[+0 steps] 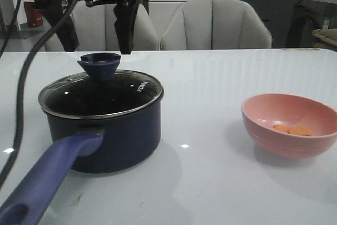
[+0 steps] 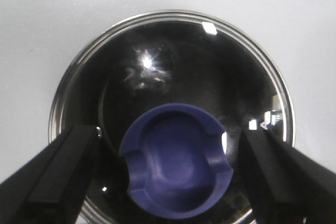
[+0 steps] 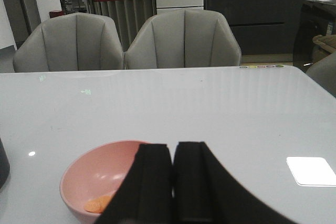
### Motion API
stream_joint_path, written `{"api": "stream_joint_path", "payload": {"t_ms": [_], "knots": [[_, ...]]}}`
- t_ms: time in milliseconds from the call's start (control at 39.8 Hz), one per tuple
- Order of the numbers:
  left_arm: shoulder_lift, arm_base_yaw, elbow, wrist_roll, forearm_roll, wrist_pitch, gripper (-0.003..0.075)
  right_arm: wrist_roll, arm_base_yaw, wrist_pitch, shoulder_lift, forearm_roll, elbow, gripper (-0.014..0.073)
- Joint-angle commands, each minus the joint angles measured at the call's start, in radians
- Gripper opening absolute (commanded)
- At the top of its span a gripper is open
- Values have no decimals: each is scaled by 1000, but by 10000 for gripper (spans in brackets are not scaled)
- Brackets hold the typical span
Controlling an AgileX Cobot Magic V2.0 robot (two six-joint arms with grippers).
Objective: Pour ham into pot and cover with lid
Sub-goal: 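Lower the left gripper onto the purple lid knob and grasp it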
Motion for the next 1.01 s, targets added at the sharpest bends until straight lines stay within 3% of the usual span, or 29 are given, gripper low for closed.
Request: {"api": "stream_joint_path", "payload": {"t_ms": [0, 477, 578, 804, 905, 980], "knots": [[-23, -5, -47, -21, -8, 5, 578, -3, -4, -88, -19, -12, 8, 145], [44, -5, -53, -29, -46, 63, 567, -3, -4, -88, -20, -12, 8, 145], [44, -5, -53, -29, -46, 65, 489, -3, -4, -88, -20, -12, 8, 145], [44, -5, -53, -29, -46, 67, 193, -3, -4, -88, -20, -12, 8, 145], [44, -5, -53, -29, -46, 71, 128, -3, -4, -88, -20, -12, 8, 145], [44, -5, -55, -29, -38, 80, 121, -3, -4, -88, -20, -12, 8, 145]]}}
